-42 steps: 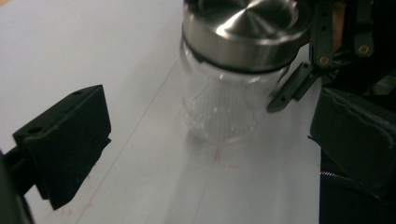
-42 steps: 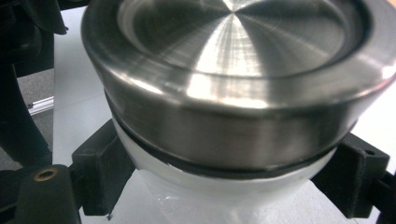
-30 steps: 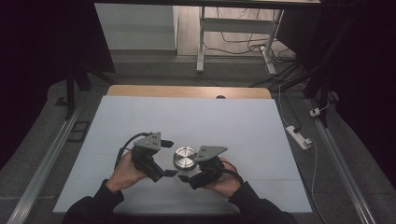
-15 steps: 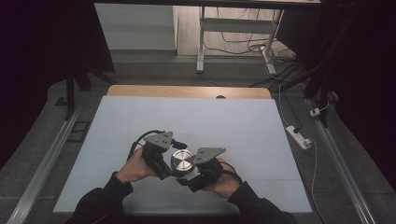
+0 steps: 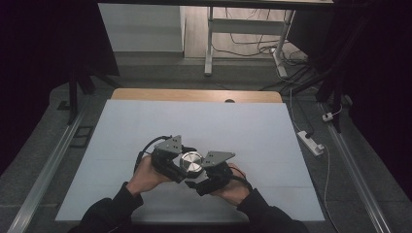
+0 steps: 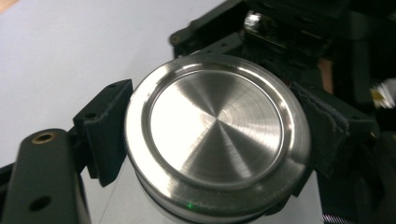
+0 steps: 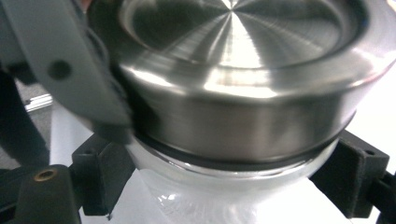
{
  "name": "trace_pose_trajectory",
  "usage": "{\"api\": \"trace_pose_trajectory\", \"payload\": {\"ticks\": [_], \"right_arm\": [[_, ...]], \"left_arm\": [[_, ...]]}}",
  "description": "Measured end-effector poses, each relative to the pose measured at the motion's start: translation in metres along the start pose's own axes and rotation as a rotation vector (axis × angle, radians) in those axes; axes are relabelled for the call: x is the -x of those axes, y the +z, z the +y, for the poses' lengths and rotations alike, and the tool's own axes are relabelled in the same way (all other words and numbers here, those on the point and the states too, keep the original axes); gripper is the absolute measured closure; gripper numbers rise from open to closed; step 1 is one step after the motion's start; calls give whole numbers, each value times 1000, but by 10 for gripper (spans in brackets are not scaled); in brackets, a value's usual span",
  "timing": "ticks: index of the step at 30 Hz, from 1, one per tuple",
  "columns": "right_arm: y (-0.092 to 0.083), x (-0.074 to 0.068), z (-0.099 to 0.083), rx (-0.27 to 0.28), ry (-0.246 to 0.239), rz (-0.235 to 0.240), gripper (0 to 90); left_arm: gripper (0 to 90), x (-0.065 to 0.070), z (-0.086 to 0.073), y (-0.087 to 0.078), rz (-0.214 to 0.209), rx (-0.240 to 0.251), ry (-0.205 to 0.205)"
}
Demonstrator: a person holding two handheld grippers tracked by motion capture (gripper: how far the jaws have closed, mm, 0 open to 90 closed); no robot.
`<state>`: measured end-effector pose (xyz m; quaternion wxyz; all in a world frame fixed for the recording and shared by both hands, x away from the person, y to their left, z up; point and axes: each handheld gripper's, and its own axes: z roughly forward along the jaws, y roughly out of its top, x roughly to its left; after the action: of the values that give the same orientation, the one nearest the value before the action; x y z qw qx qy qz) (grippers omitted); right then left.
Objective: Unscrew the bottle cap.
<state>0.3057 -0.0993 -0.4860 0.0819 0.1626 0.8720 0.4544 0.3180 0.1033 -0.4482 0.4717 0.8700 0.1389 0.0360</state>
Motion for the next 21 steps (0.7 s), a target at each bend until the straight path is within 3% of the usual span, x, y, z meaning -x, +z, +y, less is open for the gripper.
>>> {"api": "trace_pose_trajectory", "payload": {"ticks": [7,9,11,16,21], "right_arm": [[1,4,1,-5,35,-68,149],[1,4,0,-6,45,-77,149],[1,5,0,-8,44,-74,149],[-1,6,0,4,42,-51,149],[-4,4,1,25,13,27,149]], "left_arm": [[188,9,9,7,148,-31,-106],[180,10,10,9,158,-31,-112],[95,10,11,10,156,-36,-104],[35,4,13,-6,79,-41,-46],[47,-3,7,-22,-32,-52,41]]}}
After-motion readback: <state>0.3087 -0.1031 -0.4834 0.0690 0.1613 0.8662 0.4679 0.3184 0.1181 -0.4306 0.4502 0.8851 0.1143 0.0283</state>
